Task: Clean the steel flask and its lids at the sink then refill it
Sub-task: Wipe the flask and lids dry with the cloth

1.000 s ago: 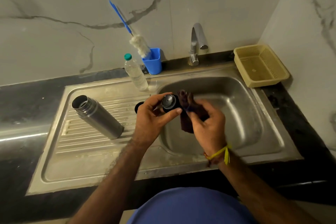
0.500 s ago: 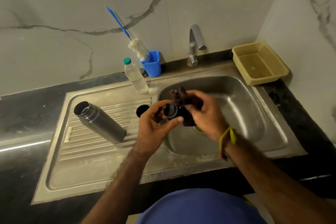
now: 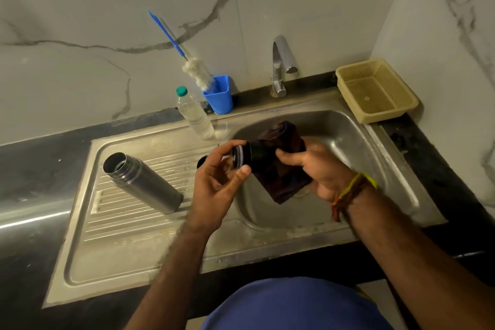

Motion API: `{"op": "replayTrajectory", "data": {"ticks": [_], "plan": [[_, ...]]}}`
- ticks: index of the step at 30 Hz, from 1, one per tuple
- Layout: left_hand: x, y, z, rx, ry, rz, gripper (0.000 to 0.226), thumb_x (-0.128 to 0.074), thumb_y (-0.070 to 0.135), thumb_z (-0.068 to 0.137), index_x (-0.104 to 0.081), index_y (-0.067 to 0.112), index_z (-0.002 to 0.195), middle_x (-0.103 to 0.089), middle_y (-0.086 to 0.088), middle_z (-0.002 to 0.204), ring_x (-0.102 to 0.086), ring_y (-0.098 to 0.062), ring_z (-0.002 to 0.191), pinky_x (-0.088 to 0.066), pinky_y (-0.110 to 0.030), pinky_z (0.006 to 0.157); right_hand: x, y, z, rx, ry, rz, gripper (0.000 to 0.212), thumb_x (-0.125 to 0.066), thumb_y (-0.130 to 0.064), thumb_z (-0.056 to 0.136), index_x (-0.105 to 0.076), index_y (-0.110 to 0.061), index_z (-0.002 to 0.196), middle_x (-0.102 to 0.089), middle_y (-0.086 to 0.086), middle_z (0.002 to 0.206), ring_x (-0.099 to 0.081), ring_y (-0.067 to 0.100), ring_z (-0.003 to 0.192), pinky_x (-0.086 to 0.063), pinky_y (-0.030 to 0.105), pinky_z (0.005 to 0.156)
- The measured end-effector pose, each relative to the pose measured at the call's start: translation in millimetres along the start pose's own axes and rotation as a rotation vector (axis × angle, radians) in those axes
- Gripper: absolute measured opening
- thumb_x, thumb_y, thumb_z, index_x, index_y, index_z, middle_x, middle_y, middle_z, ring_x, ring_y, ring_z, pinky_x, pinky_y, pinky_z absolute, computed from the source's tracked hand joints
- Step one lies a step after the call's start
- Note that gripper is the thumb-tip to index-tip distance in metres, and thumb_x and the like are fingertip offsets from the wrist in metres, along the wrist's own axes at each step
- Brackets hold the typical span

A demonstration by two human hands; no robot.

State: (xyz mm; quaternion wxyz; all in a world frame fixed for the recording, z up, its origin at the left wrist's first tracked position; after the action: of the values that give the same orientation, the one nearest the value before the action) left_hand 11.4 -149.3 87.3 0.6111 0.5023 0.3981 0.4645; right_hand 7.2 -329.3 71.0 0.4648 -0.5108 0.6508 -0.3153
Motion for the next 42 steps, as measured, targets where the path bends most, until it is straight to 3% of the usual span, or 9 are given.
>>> {"op": "replayTrajectory", "data": {"ticks": [4,9,12,16,21,29,33,36,42], "plan": [[-5,10,4,-0.183,0.02,0.405,0.045,-0.08,0.02,0.086,-0.065,0.01,0.127,-0.066,-0.006,0.11,-0.066,-0.025,0.1,-0.057,-0.039,0.086,-3,24,8,-0.221,0.064,0.11,0.032,-0.053,0.004,0.096,-0.062,0.002,0.126,-0.07,0.02,0.11,-0.07,0.029,0.087,-0.059,0.04,0.078],[-2,34,7,-0.357,0.176,0.714,0.042,-0.083,0.015,0.076,-0.073,0.008,0.116,-0.07,0.003,0.099,-0.063,0.001,0.088,-0.049,-0.009,0.081,-14,50,-1,-0.371,-0.024,0.286,0.022,-0.055,-0.005,0.095,-0.067,-0.004,0.113,-0.075,0.012,0.093,-0.074,0.022,0.076,-0.059,0.031,0.063],[-7,28,8,-0.341,0.112,0.865,0.047,-0.077,0.023,0.08,-0.069,0.005,0.123,-0.071,-0.008,0.106,-0.065,-0.011,0.093,-0.054,-0.018,0.083,-5,51,0,-0.305,0.093,0.265,0.032,-0.065,-0.003,0.088,-0.067,0.001,0.119,-0.072,0.021,0.11,-0.073,0.031,0.087,-0.06,0.039,0.069],[-5,19,15,-0.249,0.128,0.956,0.049,-0.078,0.025,0.077,-0.07,0.005,0.121,-0.072,-0.013,0.101,-0.069,-0.026,0.085,-0.054,-0.029,0.076,8,45,1,-0.137,0.373,0.12,0.037,-0.081,-0.008,0.076,-0.069,0.002,0.11,-0.075,0.021,0.098,-0.074,0.035,0.089,-0.06,0.053,0.081],[-1,15,20,-0.145,0.14,1.02,0.046,-0.082,0.029,0.072,-0.074,0.009,0.112,-0.073,-0.011,0.096,-0.069,-0.028,0.082,-0.049,-0.029,0.076,-5,5,-28,0.372,0.521,-0.512,0.012,-0.081,-0.017,0.078,-0.074,-0.01,0.085,-0.072,0.0,0.07,-0.067,0.014,0.065,-0.051,0.026,0.059],[-4,8,12,-0.154,0.065,0.968,0.037,-0.09,0.03,0.072,-0.075,0.012,0.101,-0.07,0.004,0.088,-0.06,-0.01,0.077,-0.036,-0.005,0.068,-46,0,-42,0.774,0.323,-1.154,0.067,-0.07,0.008,0.064,-0.067,-0.012,0.128,-0.065,0.012,0.132,-0.067,0.033,0.112,-0.058,0.043,0.092],[-1,-9,2,-0.005,0.15,0.681,0.028,-0.084,0.017,0.075,-0.076,0.018,0.102,-0.073,0.011,0.085,-0.07,-0.008,0.078,-0.055,-0.017,0.074,-38,-17,-14,0.661,0.179,-0.778,0.047,-0.054,-0.012,0.072,-0.069,-0.01,0.117,-0.071,0.001,0.112,-0.066,0.015,0.103,-0.053,0.025,0.092],[19,-31,1,0.156,0.268,0.245,0.026,-0.079,0.006,0.086,-0.077,0.013,0.11,-0.074,-0.008,0.088,-0.068,-0.015,0.084,-0.058,-0.03,0.084,-21,-16,-13,0.628,0.276,-0.574,0.034,-0.061,0.001,0.082,-0.07,-0.008,0.113,-0.07,-0.006,0.099,-0.064,0.001,0.095,-0.046,0.007,0.085],[-2,-52,-7,0.439,0.274,-0.465,0.02,-0.056,0.002,0.099,-0.073,-0.003,0.11,-0.075,-0.013,0.103,-0.071,-0.016,0.094,-0.059,-0.021,0.081,-27,-5,-16,0.655,0.386,-0.442,0.042,-0.066,0.006,0.081,-0.07,-0.009,0.12,-0.073,-0.001,0.108,-0.068,0.006,0.102,-0.054,0.022,0.091]]}}
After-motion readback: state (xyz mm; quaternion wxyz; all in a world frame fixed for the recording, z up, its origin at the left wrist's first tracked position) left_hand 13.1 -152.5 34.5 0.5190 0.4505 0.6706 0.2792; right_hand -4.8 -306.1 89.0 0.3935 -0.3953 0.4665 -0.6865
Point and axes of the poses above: each hand's wrist, its own z-axis towards the middle knuckle, its own x-axis out of the back of the hand, y = z × x, the point moved 8 cm from there along z, towards the middle knuckle
